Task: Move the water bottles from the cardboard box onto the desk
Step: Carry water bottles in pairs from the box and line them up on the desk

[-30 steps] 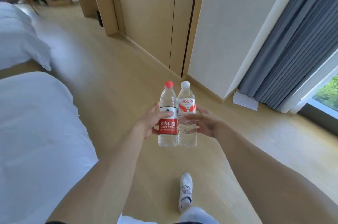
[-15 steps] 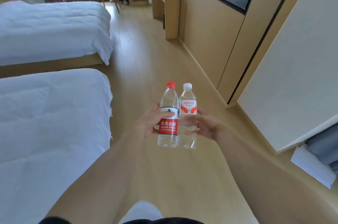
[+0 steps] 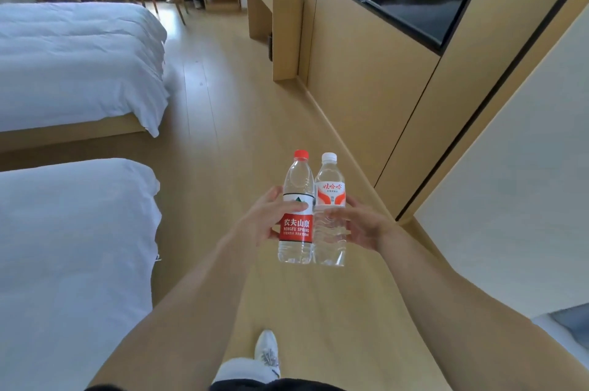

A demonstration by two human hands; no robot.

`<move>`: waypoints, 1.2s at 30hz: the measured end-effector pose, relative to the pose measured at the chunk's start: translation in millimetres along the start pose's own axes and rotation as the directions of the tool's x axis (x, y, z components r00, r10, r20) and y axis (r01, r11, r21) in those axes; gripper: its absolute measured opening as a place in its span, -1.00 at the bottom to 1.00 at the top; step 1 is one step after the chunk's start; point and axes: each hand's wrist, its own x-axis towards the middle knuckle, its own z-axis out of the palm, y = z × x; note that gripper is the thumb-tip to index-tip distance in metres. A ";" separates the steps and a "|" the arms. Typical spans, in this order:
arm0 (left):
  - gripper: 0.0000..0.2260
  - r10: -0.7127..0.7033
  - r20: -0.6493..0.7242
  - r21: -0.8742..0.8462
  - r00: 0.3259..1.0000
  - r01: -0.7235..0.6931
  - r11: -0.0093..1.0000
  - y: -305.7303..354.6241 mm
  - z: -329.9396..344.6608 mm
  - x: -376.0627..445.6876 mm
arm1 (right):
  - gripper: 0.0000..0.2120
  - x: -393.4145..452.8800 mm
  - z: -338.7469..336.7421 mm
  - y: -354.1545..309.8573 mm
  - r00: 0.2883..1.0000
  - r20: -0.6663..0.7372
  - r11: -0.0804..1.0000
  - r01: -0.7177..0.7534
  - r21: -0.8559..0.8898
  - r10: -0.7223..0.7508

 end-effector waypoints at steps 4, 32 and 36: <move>-0.54 0.007 0.035 -0.002 0.999 -0.007 1.000 61.9 -24.5 69.1 | -0.50 65.3 -2.8 -60.5 0.999 -0.027 1.000 0.028 0.004 -0.028; -0.53 -0.074 -0.212 -0.167 0.975 0.038 0.985 321.9 -214.2 475.1 | -0.27 571.9 1.3 -367.7 0.947 0.287 0.981 -0.098 -0.166 0.143; -0.49 -0.087 -0.202 -0.197 0.976 0.046 0.979 347.3 -245.1 523.9 | -0.28 628.7 9.0 -395.5 0.937 0.305 0.978 -0.118 -0.174 0.167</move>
